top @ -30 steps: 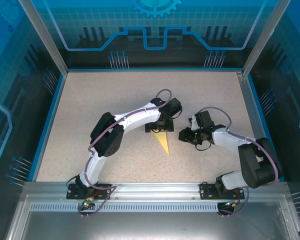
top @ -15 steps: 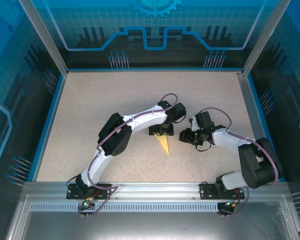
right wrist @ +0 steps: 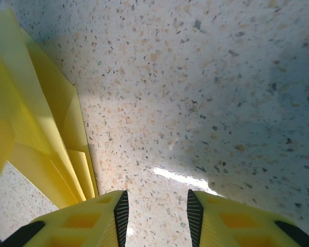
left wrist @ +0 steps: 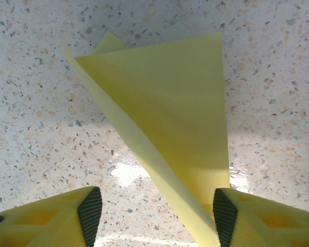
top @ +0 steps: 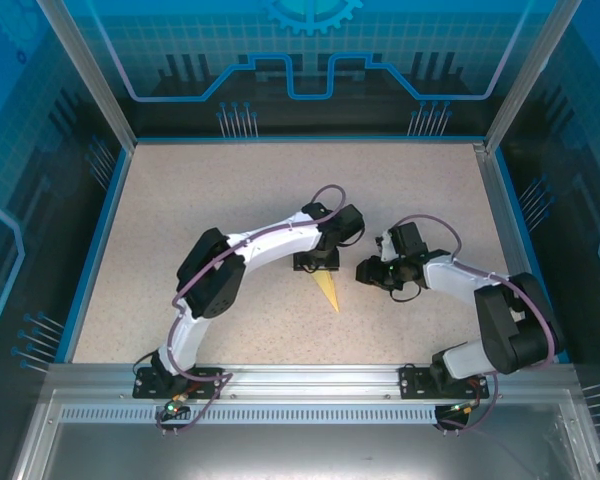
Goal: Fold a paper plane with a square sheet of paper (pick it up from the middle)
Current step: Turn over a paper plane at the center of the table.
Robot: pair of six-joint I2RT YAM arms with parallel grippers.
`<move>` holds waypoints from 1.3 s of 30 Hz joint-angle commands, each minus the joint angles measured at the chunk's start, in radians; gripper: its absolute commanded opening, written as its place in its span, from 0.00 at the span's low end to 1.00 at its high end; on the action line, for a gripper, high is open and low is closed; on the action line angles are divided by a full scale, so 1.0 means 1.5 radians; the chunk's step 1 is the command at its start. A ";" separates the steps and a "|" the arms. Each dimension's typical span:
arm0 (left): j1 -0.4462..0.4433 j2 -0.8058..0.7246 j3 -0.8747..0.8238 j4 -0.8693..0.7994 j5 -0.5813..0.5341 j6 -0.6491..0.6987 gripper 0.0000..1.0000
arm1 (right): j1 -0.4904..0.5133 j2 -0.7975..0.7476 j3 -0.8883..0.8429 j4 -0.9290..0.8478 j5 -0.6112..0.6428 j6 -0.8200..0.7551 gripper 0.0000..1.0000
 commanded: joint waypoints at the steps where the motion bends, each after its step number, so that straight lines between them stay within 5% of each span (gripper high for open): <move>1: -0.004 -0.038 -0.035 0.025 -0.013 0.003 0.57 | 0.018 0.019 0.025 0.016 -0.032 -0.007 0.38; 20: 0.040 -0.148 -0.223 0.170 0.033 0.029 0.11 | 0.102 0.100 0.094 0.048 -0.102 -0.034 0.44; 39: 0.051 -0.173 -0.296 0.191 0.037 0.033 0.05 | 0.126 0.188 0.149 0.035 -0.101 -0.052 0.47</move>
